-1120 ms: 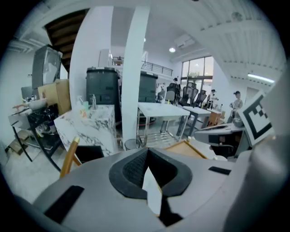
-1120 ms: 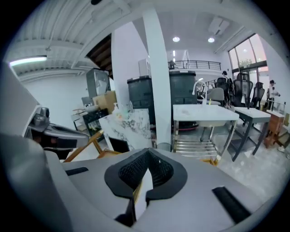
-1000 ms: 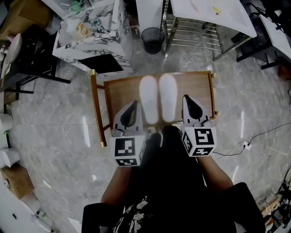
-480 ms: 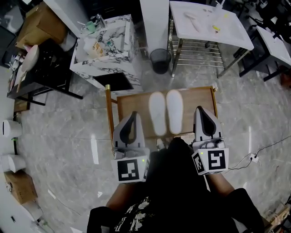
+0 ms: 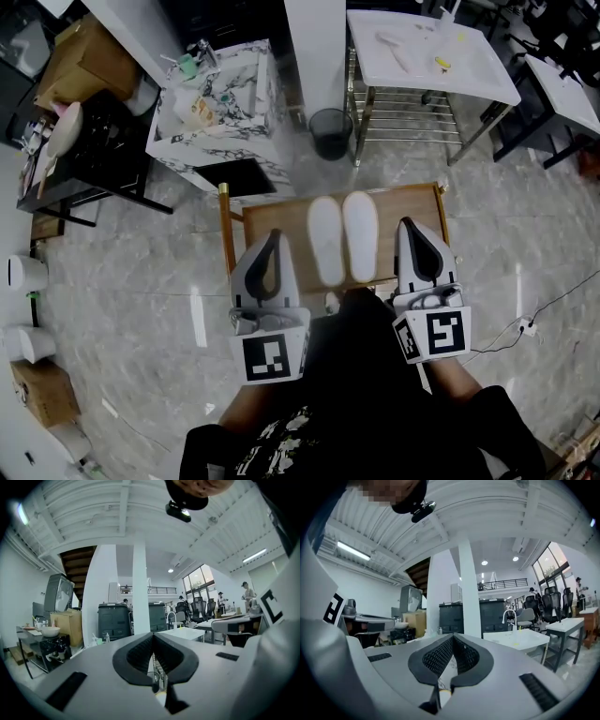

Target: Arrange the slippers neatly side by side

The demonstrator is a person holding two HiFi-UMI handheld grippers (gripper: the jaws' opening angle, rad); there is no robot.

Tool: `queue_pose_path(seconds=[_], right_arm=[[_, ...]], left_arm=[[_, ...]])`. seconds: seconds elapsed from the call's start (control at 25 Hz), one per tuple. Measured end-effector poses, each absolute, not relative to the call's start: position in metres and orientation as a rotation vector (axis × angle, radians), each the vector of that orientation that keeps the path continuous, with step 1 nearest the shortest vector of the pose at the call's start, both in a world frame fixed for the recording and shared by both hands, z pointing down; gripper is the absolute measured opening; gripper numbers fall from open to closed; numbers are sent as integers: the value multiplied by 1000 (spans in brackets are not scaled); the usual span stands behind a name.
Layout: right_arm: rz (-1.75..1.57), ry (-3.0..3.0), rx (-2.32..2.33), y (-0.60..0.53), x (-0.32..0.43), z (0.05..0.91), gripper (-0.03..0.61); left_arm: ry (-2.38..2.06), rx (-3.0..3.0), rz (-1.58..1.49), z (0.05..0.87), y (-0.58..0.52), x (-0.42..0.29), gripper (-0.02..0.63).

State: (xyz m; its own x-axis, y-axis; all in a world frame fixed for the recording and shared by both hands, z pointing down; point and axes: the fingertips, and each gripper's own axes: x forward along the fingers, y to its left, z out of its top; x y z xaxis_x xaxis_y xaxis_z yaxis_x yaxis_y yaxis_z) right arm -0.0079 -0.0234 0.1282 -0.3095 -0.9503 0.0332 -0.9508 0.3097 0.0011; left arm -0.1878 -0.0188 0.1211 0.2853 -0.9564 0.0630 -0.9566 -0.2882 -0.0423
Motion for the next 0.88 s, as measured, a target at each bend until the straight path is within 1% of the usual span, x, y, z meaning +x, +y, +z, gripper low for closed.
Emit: queue_pose_path(seconds=[0.88], right_arm=[[-35, -2501, 1786, -18, -9, 129, -3]], left_arm=[[-1864, 2522, 105, 125, -19, -181, 3]])
